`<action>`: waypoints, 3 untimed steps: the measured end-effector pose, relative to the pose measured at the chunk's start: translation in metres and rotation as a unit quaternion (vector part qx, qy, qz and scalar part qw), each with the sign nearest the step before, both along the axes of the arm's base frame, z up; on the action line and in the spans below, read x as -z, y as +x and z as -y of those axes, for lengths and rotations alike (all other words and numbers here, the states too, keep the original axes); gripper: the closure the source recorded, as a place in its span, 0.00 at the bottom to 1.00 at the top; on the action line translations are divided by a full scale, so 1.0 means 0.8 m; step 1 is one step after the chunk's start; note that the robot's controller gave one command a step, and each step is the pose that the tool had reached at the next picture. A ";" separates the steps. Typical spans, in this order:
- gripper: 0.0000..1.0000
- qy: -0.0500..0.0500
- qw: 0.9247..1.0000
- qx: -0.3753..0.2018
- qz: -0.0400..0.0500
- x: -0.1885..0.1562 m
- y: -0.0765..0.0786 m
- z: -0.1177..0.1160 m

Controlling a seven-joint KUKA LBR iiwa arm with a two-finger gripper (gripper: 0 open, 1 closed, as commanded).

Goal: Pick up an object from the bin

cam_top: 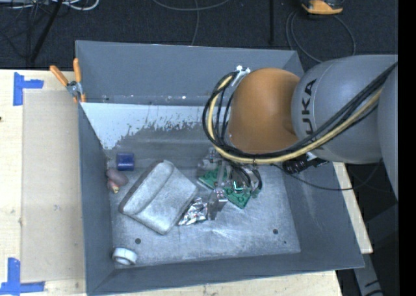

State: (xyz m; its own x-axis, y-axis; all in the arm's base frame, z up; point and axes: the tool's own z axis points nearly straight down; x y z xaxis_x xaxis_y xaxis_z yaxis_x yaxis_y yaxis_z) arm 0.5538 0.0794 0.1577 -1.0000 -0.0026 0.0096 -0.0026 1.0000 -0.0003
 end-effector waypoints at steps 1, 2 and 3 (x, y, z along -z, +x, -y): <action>0.00 0.001 1.000 -0.026 0.005 0.107 0.029 0.015; 1.00 0.001 1.000 -0.025 0.006 0.101 0.030 0.016; 1.00 0.001 0.983 -0.182 0.008 -0.081 -0.009 -0.008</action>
Offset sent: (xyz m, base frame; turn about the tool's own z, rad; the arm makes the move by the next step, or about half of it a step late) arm 0.0214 -0.0133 -0.0865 -0.0525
